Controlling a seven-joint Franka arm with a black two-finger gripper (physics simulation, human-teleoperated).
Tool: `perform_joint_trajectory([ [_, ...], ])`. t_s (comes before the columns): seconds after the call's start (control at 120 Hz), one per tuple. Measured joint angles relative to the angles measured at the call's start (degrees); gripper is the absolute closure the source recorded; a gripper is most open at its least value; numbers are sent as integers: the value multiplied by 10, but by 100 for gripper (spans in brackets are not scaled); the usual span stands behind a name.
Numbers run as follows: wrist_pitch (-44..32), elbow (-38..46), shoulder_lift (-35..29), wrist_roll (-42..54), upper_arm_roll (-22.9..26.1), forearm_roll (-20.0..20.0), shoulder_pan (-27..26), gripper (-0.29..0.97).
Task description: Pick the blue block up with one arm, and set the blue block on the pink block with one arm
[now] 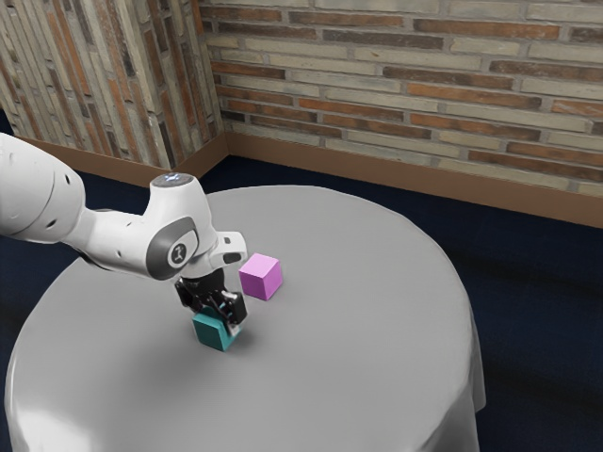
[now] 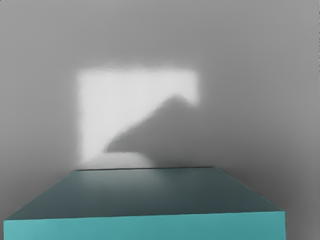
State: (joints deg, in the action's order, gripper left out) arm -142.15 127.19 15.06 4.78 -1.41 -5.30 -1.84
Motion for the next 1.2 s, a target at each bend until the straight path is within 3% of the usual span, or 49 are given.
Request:
perform_joint_trajectory([
  [0.475,6,-15,-20,11,-1,8,-4,33],
  [0.7,49,-123,3,11,-14,22,0,34],
  [0.983,160,-351,127,15,-15,21,2,32],
  [1.2,241,-383,149,17,-14,-2,2,32],
])
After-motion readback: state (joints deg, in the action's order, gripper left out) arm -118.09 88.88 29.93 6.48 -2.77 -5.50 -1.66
